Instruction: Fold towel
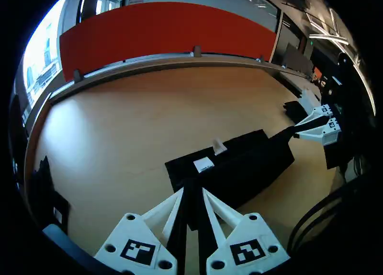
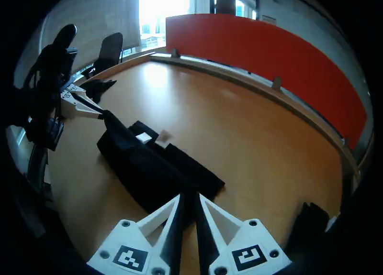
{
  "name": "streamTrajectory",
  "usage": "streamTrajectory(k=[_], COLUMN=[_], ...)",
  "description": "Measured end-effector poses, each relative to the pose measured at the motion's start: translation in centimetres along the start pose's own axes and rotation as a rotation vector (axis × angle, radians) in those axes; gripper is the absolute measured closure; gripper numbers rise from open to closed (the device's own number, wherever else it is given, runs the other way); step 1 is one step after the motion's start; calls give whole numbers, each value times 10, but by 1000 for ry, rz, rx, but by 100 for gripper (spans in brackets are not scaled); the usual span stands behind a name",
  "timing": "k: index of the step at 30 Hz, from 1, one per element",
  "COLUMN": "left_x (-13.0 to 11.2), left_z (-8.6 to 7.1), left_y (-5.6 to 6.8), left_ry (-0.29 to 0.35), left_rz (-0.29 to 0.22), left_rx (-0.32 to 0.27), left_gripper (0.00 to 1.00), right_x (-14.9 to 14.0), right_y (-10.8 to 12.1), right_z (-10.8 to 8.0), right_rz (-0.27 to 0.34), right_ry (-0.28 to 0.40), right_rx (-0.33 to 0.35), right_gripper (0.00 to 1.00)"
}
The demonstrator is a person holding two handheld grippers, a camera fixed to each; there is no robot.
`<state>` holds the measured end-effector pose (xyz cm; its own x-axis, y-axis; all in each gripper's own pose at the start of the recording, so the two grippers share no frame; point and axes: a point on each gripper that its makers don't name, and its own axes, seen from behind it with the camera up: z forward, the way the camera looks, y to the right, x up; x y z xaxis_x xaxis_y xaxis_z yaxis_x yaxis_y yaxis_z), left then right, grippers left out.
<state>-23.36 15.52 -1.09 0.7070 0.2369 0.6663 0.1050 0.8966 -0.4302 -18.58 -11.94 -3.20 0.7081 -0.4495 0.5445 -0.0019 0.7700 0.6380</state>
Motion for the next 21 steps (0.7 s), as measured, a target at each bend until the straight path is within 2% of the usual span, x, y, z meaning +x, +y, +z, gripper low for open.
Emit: streamTrajectory(k=[12,21], left_x=[-12,-21], left_z=[24,41], left_y=[-5,-10], left_ry=[-27,-46], left_rz=[20,20], left_rx=[-1,7], left_gripper=[88,88], right_x=[-17,-26], right_y=[7,14], right_z=[17,31], right_rz=[-13,24], right_ry=[-41,-61], right_rx=[7,-1], right_gripper=[86,85])
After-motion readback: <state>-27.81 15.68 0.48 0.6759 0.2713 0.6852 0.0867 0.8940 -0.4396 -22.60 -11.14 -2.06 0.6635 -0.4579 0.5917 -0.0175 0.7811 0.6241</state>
